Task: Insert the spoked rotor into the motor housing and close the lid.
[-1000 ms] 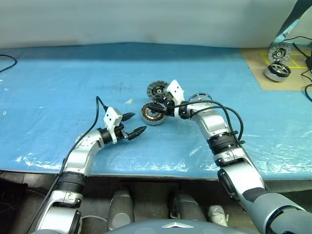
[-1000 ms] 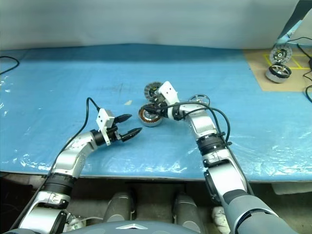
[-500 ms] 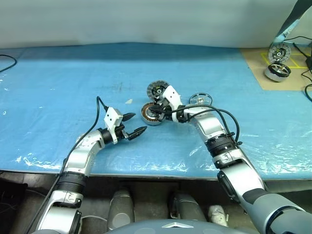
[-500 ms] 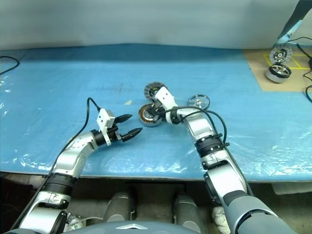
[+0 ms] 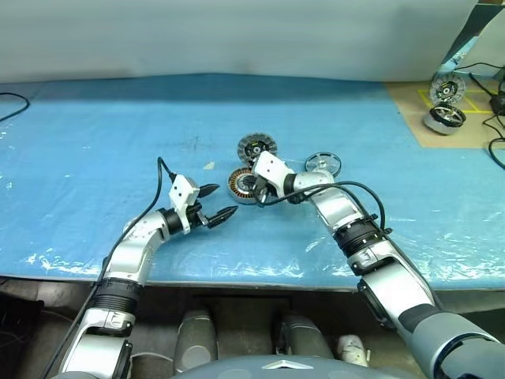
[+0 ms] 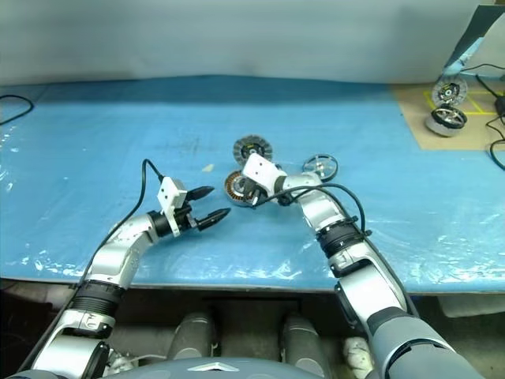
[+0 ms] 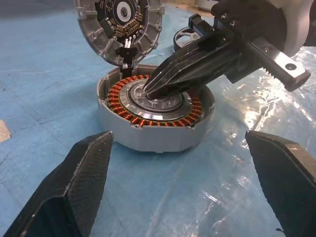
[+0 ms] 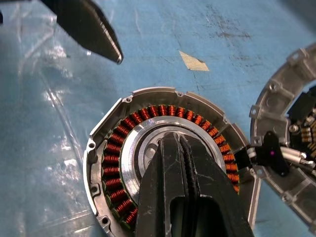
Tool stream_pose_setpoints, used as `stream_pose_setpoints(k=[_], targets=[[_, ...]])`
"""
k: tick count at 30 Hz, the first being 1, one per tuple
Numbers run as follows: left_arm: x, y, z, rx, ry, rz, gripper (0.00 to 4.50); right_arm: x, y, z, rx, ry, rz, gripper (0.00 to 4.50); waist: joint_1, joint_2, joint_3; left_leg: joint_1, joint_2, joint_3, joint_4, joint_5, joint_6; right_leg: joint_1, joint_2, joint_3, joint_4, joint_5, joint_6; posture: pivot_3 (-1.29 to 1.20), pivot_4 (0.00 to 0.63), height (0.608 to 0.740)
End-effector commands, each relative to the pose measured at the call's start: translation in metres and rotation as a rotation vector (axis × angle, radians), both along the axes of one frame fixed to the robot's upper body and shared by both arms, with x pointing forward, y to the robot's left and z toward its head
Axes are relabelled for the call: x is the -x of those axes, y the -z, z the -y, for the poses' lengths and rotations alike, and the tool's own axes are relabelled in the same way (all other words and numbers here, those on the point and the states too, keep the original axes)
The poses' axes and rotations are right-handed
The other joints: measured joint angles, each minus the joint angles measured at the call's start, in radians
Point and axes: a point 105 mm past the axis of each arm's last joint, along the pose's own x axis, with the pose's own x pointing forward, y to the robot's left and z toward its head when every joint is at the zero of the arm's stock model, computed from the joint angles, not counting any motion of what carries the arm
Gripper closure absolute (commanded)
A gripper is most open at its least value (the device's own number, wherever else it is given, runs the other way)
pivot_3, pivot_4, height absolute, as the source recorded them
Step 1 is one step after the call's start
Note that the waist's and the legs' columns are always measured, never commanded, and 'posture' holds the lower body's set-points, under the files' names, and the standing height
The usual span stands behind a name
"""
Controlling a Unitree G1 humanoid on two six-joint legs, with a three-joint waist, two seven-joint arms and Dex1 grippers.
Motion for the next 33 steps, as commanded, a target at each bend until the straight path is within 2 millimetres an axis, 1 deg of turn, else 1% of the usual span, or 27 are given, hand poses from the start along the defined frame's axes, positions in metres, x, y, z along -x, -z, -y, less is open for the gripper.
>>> stream_pose_setpoints(k=[1,3,4,7,9,12,14,15,16,17,18,20,22,24,27,29,33], targets=[[-0.004,-0.015,0.002,0.004,0.009,0.057,0.00,0.019,0.073,0.021,0.159,0.066,-0.214,4.45,0.000,0.000,0.000,0.003,0.000,0.000,0.000,0.000,0.000,0.003,0.000,0.001,-0.001,0.000,0.000,0.00,0.150,0.740],[-0.004,-0.016,0.002,0.004,0.010,0.059,0.00,0.017,0.070,0.019,0.093,0.109,-0.270,4.45,0.000,-0.001,-0.001,0.008,0.000,0.001,-0.001,-0.002,0.004,0.006,-0.001,0.003,-0.001,-0.001,0.001,0.00,0.150,0.740],[-0.004,-0.017,0.003,0.004,0.011,0.061,0.00,0.016,0.071,0.023,0.098,0.122,-0.278,4.45,0.000,-0.002,-0.001,0.011,-0.001,0.000,-0.003,-0.002,0.004,0.006,-0.002,0.006,-0.001,-0.002,0.003,0.00,0.150,0.740],[-0.003,-0.018,0.004,0.006,0.012,0.062,0.00,0.016,0.067,0.033,0.119,0.115,-0.276,4.45,0.000,-0.003,-0.003,0.012,-0.001,0.000,-0.005,-0.002,0.004,0.005,-0.002,0.009,-0.002,-0.001,0.002,0.00,0.150,0.740],[-0.003,-0.017,0.004,0.007,0.013,0.060,0.00,0.014,0.061,0.035,0.092,0.124,-0.278,4.45,0.000,-0.003,-0.003,0.012,-0.002,0.001,-0.007,-0.002,0.004,0.005,-0.002,0.008,-0.003,-0.001,0.001,0.00,0.150,0.740],[-0.002,-0.017,0.005,0.012,0.013,0.058,0.00,0.011,0.033,0.023,-0.120,0.131,-0.349,4.45,0.003,-0.003,-0.003,0.010,-0.002,0.005,-0.010,-0.002,0.004,0.003,-0.002,0.008,-0.004,-0.001,0.001,0.00,0.150,0.740],[-0.003,-0.018,0.005,0.023,0.012,0.055,0.00,0.013,0.000,0.009,-0.321,0.084,-0.389,4.45,0.003,-0.003,-0.003,0.008,-0.002,0.007,-0.012,-0.002,0.004,0.001,-0.002,0.008,-0.007,-0.001,0.001,0.00,0.150,0.740],[-0.003,-0.018,0.005,0.026,0.012,0.054,0.00,0.015,-0.014,0.004,-0.387,0.058,-0.396,4.45,0.002,-0.003,-0.003,0.006,-0.002,0.007,-0.013,-0.002,0.004,-0.001,-0.002,0.008,-0.008,-0.001,0.001,0.00,0.150,0.740],[-0.003,-0.019,0.006,0.029,0.012,0.053,0.00,0.017,-0.024,0.001,-0.431,0.038,-0.404,4.45,0.002,-0.003,-0.003,0.000,-0.002,0.008,-0.013,-0.001,0.003,-0.008,-0.001,0.008,-0.008,0.000,0.001,0.00,0.150,0.740],[-0.003,-0.019,0.006,0.028,0.013,0.052,0.00,0.018,-0.030,-0.002,-0.457,0.022,-0.409,4.45,0.002,-0.004,-0.002,-0.008,-0.002,0.008,-0.013,0.001,0.002,-0.014,-0.001,0.008,-0.007,0.001,0.002,0.00,0.150,0.740],[-0.003,-0.019,0.006,0.027,0.015,0.052,0.00,0.019,-0.035,-0.004,-0.477,0.013,-0.415,4.45,0.001,-0.005,-0.002,-0.013,-0.002,0.008,-0.011,0.002,0.004,-0.020,0.000,0.008,-0.004,0.003,0.005,0.00,0.150,0.740],[-0.003,-0.019,0.007,0.027,0.017,0.051,0.00,0.018,-0.044,-0.006,-0.513,0.013,-0.419,4.45,0.001,-0.005,-0.002,-0.024,0.000,0.009,-0.007,0.003,0.004,-0.031,0.002,0.007,0.001,0.003,0.006,0.00,0.150,0.740],[-0.003,-0.019,0.007,0.028,0.017,0.050,0.00,0.015,-0.046,-0.005,-0.526,0.034,-0.417,4.45,0.001,-0.005,-0.002,-0.028,0.000,0.008,-0.005,0.003,0.003,-0.033,0.004,0.003,0.002,0.003,0.005,0.00,0.150,0.740],[-0.003,-0.018,0.007,0.028,0.016,0.048,0.00,0.010,-0.044,-0.004,-0.510,0.067,-0.401,4.45,0.001,-0.004,-0.002,-0.028,0.000,0.008,-0.006,0.002,0.003,-0.033,0.004,0.002,0.002,0.003,0.005,0.00,0.150,0.740],[-0.002,-0.017,0.006,0.028,0.015,0.045,0.00,-0.004,-0.044,0.001,-0.504,0.154,-0.345,4.45,0.000,-0.004,-0.002,-0.027,0.001,0.007,-0.006,0.000,-0.001,-0.032,0.002,0.002,0.002,0.003,0.005,0.00,0.150,0.740],[-0.001,-0.016,0.006,0.027,0.014,0.043,0.00,-0.006,-0.045,0.002,-0.514,0.157,-0.363,4.45,0.001,-0.005,-0.002,-0.025,0.000,0.007,-0.006,0.000,-0.001,-0.031,0.001,0.003,0.002,0.003,0.005,0.00,0.150,0.740],[-0.001,-0.015,0.006,0.026,0.014,0.042,0.00,-0.001,-0.021,0.000,-0.380,0.143,-0.340,4.45,0.001,-0.005,-0.002,-0.025,0.000,0.008,-0.005,0.000,-0.001,-0.030,0.000,0.004,0.002,0.003,0.005,0.00,0.150,0.740]])
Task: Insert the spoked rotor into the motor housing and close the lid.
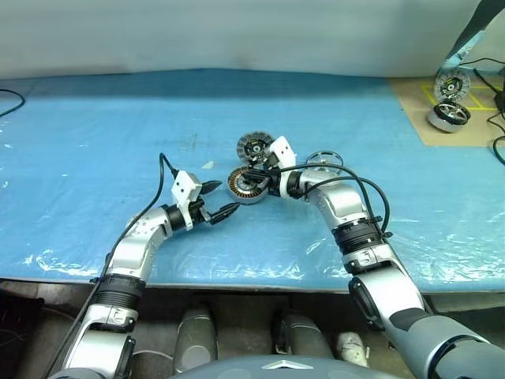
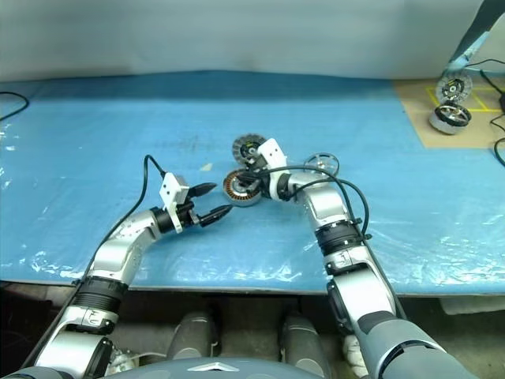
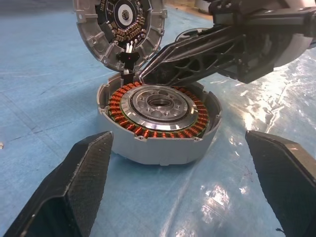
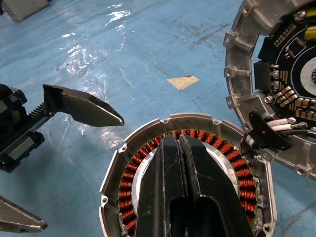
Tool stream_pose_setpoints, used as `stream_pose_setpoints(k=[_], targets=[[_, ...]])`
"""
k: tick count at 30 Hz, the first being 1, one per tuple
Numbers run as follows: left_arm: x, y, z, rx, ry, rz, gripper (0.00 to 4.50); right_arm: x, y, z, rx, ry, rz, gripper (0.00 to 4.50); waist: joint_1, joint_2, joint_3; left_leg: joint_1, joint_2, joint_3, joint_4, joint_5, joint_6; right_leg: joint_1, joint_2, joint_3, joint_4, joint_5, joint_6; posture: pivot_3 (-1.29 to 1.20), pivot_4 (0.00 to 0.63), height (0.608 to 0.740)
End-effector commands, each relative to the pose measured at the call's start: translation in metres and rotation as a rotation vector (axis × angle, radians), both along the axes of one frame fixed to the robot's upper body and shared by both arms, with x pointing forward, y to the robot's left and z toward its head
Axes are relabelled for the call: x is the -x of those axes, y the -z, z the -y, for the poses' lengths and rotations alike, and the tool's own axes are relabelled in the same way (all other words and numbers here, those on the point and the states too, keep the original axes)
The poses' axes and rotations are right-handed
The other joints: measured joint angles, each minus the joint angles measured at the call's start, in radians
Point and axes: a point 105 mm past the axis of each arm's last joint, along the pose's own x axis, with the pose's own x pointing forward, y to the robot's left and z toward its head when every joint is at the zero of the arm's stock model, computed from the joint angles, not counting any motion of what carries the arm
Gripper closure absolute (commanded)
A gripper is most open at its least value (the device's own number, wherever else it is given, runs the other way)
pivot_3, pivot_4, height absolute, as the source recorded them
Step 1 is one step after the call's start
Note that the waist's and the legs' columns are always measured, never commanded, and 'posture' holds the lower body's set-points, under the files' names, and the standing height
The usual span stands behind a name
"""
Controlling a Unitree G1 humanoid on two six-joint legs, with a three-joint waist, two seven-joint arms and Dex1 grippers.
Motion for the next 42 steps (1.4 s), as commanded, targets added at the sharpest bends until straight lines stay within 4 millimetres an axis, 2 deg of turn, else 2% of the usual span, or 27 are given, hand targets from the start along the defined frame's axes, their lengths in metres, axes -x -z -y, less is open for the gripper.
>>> stream_pose_setpoints(k=[1,6,10,12,19,22,25,27,30,33,35,37,39,42], targets=[[0.002,-0.010,0.000,0.010,0.005,0.043,0.00,0.004,0.006,-0.006,0.072,-0.047,0.051,4.45,0.000,0.000,0.000,0.000,0.000,0.000,0.000,0.000,0.000,0.000,0.000,0.000,0.000,0.000,0.000,0.00,0.150,0.740],[0.002,-0.009,-0.001,0.007,0.006,0.042,0.00,0.014,0.023,-0.011,0.161,-0.111,0.069,4.45,-0.003,0.000,0.000,0.002,0.001,0.000,0.000,0.000,0.000,0.001,0.001,0.000,0.000,0.000,0.000,0.00,0.150,0.740],[0.000,-0.009,-0.002,0.005,0.003,0.043,0.00,0.019,0.049,-0.003,0.352,-0.166,0.148,4.45,-0.004,0.000,0.000,0.006,0.001,0.000,0.000,0.000,0.000,0.006,0.001,0.000,0.000,0.000,0.000,0.00,0.150,0.740],[-0.001,-0.009,-0.002,0.006,0.000,0.043,0.00,0.023,0.054,-0.003,0.409,-0.210,0.194,4.45,-0.004,0.000,0.000,0.009,0.001,0.000,0.000,0.000,0.000,0.009,0.001,0.000,0.000,0.000,0.000,0.00,0.150,0.740],[-0.001,-0.007,-0.001,0.009,0.001,0.040,0.00,0.017,0.086,0.015,0.684,-0.227,0.284,4.45,-0.005,0.000,-0.001,0.021,0.000,0.001,-0.002,0.000,0.000,0.018,0.000,0.004,-0.001,-0.003,-0.004,0.00,0.150,0.740],[-0.001,-0.007,0.000,0.009,0.002,0.042,0.00,0.019,0.091,0.017,0.715,-0.252,0.290,4.45,-0.001,0.000,-0.001,0.024,-0.001,0.001,-0.001,-0.001,0.000,0.021,-0.001,0.005,-0.002,-0.003,-0.004,0.00,0.150,0.740],[-0.002,-0.008,-0.001,0.009,-0.002,0.046,0.00,0.015,0.099,0.027,0.768,-0.222,0.260,4.45,0.000,0.000,-0.001,0.029,-0.002,0.001,-0.002,-0.002,0.003,0.026,-0.003,0.006,-0.003,-0.004,-0.004,0.00,0.150,0.740],[-0.002,-0.008,-0.001,0.009,-0.003,0.046,0.00,0.016,0.101,0.027,0.728,-0.201,0.207,4.45,0.001,0.000,-0.001,0.034,-0.002,0.001,-0.003,-0.003,0.004,0.031,-0.003,0.006,-0.005,-0.004,-0.004,0.00,0.150,0.740],[-0.001,-0.007,-0.001,0.009,-0.002,0.045,0.00,0.017,0.089,0.014,0.535,-0.143,0.100,4.45,0.000,-0.002,-0.004,0.038,-0.002,0.000,-0.008,-0.003,0.004,0.033,-0.003,0.007,-0.008,-0.004,-0.004,0.00,0.150,0.740],[0.000,-0.007,-0.001,0.010,-0.002,0.043,0.00,0.013,0.048,-0.005,0.219,-0.091,0.029,4.45,-0.001,-0.002,-0.004,0.036,-0.001,0.000,-0.010,-0.003,0.004,0.031,-0.002,0.007,-0.010,-0.004,-0.004,0.00,0.150,0.740],[0.000,-0.007,-0.001,0.009,-0.001,0.042,0.00,0.012,0.027,-0.010,0.087,-0.089,0.013,4.45,-0.001,-0.002,-0.004,0.033,-0.001,0.001,-0.011,-0.003,0.004,0.029,-0.002,0.007,-0.011,-0.004,-0.004,0.00,0.150,0.740],[-0.001,-0.007,-0.001,0.009,0.000,0.040,0.00,0.012,0.006,-0.012,-0.026,-0.091,0.003,4.45,-0.002,-0.002,-0.004,0.022,-0.001,0.001,-0.010,0.000,0.000,0.018,0.000,0.007,-0.011,-0.004,-0.004,0.00,0.150,0.740],[0.000,-0.006,-0.001,0.008,0.001,0.039,0.00,0.012,-0.008,-0.013,-0.094,-0.094,-0.001,4.45,-0.002,-0.003,-0.003,0.012,-0.001,0.001,-0.008,0.002,0.003,0.008,0.000,0.007,-0.006,0.000,0.000,0.00,0.150,0.740],[-0.001,-0.007,-0.002,0.004,0.006,0.040,0.00,0.014,-0.012,-0.014,-0.105,-0.102,0.000,4.45,-0.001,-0.003,-0.003,0.001,0.000,0.002,-0.006,0.002,0.003,-0.002,0.003,0.003,-0.001,0.000,0.000,0.00,0.150,0.740]])
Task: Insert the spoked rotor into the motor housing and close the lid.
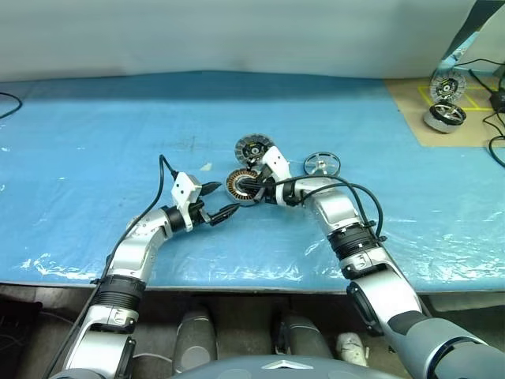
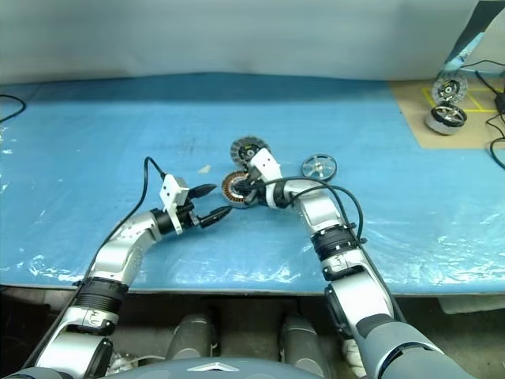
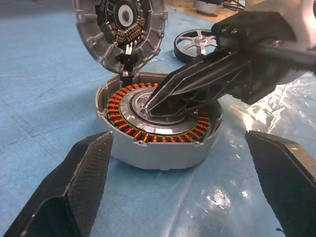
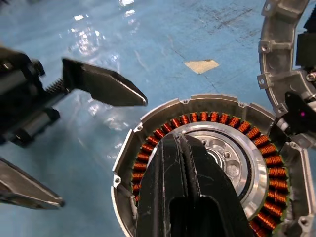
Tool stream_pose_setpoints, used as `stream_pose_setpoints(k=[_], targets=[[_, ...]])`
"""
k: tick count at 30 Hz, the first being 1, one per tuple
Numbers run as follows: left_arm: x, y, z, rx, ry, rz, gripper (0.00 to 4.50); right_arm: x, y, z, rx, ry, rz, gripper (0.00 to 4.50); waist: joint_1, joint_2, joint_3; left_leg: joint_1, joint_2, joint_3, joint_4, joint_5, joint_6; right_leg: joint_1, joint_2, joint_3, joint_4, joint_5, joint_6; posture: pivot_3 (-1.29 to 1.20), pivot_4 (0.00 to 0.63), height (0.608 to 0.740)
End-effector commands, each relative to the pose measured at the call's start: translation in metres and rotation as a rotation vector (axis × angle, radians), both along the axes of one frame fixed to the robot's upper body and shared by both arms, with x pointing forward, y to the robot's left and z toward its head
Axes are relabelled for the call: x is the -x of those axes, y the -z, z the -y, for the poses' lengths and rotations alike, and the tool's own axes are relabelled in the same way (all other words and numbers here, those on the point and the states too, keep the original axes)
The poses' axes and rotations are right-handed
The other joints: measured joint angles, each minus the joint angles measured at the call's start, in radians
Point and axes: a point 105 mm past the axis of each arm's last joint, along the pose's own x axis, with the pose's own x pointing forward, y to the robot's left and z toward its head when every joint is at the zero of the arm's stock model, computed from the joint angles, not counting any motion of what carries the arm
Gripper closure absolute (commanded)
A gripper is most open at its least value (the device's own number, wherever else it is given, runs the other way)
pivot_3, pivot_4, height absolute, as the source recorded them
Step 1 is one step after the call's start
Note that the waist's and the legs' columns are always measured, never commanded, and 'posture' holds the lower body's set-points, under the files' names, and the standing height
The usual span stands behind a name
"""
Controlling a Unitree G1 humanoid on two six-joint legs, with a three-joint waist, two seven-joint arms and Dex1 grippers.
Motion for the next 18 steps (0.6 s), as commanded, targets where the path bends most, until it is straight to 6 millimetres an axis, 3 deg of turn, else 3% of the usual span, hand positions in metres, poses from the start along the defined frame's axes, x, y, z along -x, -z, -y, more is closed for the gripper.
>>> stream_pose_setpoints(k=[1,10,13,18], targets=[[-0.001,-0.010,-0.001,0.001,0.009,0.041,0.00,0.003,-0.017,-0.005,-0.064,-0.019,0.030,4.45,0.000,0.000,0.000,-0.001,0.000,0.000,0.001,0.000,0.000,0.000,0.001,-0.001,0.000,0.000,0.000,0.00,0.150,0.740],[-0.001,-0.013,-0.002,-0.001,0.015,0.048,0.00,-0.014,-0.024,0.001,-0.063,0.094,0.071,4.45,0.000,0.000,0.000,0.000,0.000,0.000,0.003,-0.002,-0.004,0.001,-0.002,-0.001,0.000,0.000,0.000,0.00,0.150,0.740],[-0.002,-0.014,-0.001,0.001,0.013,0.049,0.00,-0.024,-0.014,0.008,0.012,0.165,0.092,4.45,0.000,0.000,0.000,0.001,0.000,0.000,0.004,-0.002,-0.004,0.002,-0.002,-0.001,0.001,0.000,0.000,0.00,0.150,0.740],[0.000,-0.012,0.001,0.003,0.017,0.045,0.00,-0.017,-0.004,0.009,0.047,0.116,0.081,4.45,-0.001,0.000,0.000,0.000,0.000,0.000,0.004,-0.002,-0.004,0.002,-0.002,-0.001,0.001,0.000,0.000,0.00,0.150,0.740]])
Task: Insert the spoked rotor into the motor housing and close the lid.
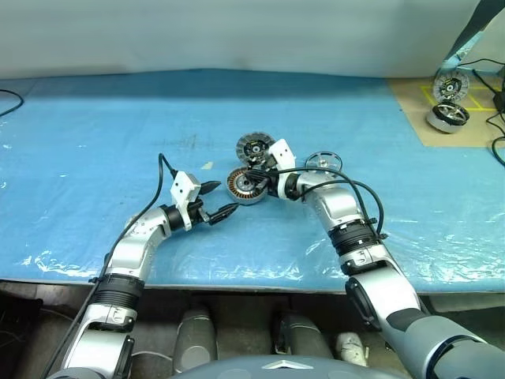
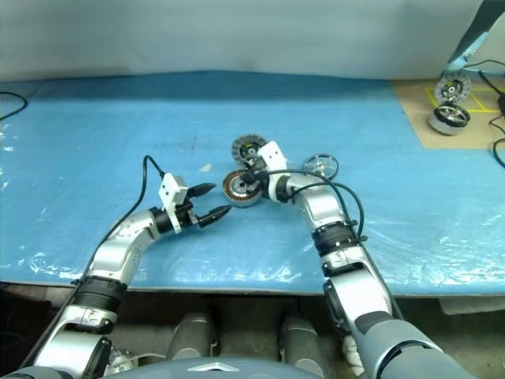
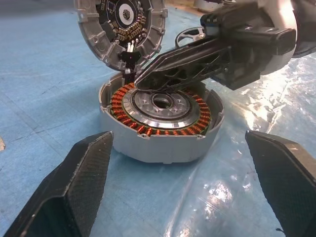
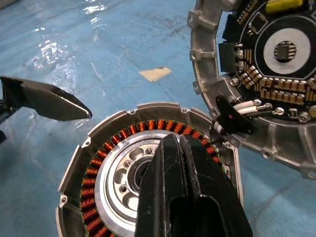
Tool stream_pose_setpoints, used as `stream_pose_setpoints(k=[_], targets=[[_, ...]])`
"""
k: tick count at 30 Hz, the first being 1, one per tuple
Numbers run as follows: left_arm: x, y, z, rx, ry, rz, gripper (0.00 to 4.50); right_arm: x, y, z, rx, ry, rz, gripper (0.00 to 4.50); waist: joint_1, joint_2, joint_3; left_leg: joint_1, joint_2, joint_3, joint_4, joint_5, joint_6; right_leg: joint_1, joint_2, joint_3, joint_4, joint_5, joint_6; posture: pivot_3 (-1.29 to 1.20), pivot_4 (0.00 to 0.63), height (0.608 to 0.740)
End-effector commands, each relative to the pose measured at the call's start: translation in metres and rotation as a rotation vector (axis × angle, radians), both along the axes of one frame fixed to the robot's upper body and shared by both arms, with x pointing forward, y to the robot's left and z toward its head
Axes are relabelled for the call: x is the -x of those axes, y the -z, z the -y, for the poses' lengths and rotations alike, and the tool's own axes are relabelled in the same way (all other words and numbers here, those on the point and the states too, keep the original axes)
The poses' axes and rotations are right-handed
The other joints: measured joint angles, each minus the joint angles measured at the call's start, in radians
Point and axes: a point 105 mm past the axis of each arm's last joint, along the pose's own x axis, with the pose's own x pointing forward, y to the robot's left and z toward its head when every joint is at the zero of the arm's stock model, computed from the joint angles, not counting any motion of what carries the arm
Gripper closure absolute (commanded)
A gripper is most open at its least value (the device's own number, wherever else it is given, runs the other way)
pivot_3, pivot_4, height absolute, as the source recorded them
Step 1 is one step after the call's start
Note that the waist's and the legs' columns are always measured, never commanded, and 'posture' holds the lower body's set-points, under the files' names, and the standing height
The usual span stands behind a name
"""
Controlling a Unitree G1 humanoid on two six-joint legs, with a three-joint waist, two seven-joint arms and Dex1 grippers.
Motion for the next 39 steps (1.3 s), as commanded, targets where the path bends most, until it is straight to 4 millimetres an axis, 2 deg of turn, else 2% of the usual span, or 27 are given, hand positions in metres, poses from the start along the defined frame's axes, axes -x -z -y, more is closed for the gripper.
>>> stream_pose_setpoints(k=[1,6,14,22,26,29,36,39], targets=[[0.001,-0.010,0.002,0.010,0.010,0.039,0.00,0.005,-0.001,-0.005,0.025,-0.049,0.022,4.45,0.000,0.000,0.000,0.000,0.000,0.000,0.000,0.000,0.000,0.000,0.000,0.000,0.000,0.000,0.000,0.00,0.150,0.740],[0.000,-0.010,0.002,0.010,0.009,0.037,0.00,0.009,0.002,-0.006,0.018,-0.057,0.010,4.45,-0.001,0.000,0.000,0.001,0.000,0.000,0.000,0.000,0.000,0.001,0.000,0.000,0.001,0.000,0.000,0.00,0.150,0.740],[0.000,-0.010,0.002,0.007,0.010,0.036,0.00,0.003,-0.029,-0.002,-0.072,-0.044,0.087,4.45,0.000,0.000,0.000,0.001,0.000,0.000,0.001,0.000,0.000,0.001,0.000,0.000,0.001,0.000,0.000,0.00,0.150,0.740],[0.000,-0.010,0.004,0.009,0.018,0.035,0.00,0.008,-0.044,-0.013,-0.171,-0.070,0.106,4.45,0.000,0.000,0.000,0.001,0.000,0.000,0.002,0.000,0.000,0.001,0.000,0.000,0.001,0.000,0.000,0.00,0.150,0.740],[0.001,-0.010,0.003,0.006,0.016,0.034,0.00,0.015,-0.026,-0.016,-0.073,-0.108,0.104,4.45,0.001,0.000,0.000,0.001,0.000,0.000,0.002,0.000,0.000,0.001,0.000,0.000,0.001,0.000,0.000,0.00,0.150,0.740],[0.001,-0.010,0.003,0.005,0.015,0.035,0.00,0.010,-0.011,-0.011,-0.008,-0.070,0.093,4.45,0.000,0.000,0.000,0.001,0.000,0.000,0.002,0.000,0.000,0.001,0.000,0.000,0.001,0.000,0.000,0.00,0.150,0.740],[0.001,-0.009,0.004,0.001,0.017,0.037,0.00,0.001,0.009,-0.001,0.063,-0.008,0.055,4.45,0.000,0.000,0.000,0.001,0.000,0.000,0.003,0.000,0.000,0.002,0.000,0.000,0.002,0.000,0.000,0.00,0.150,0.740],[0.001,-0.008,0.004,0.001,0.016,0.035,0.00,0.002,0.025,0.004,0.126,0.002,0.017,4.45,0.000,0.000,0.000,0.002,0.000,-0.001,0.004,0.000,0.000,0.003,0.000,0.000,0.002,0.000,0.000,0.00,0.150,0.740]])
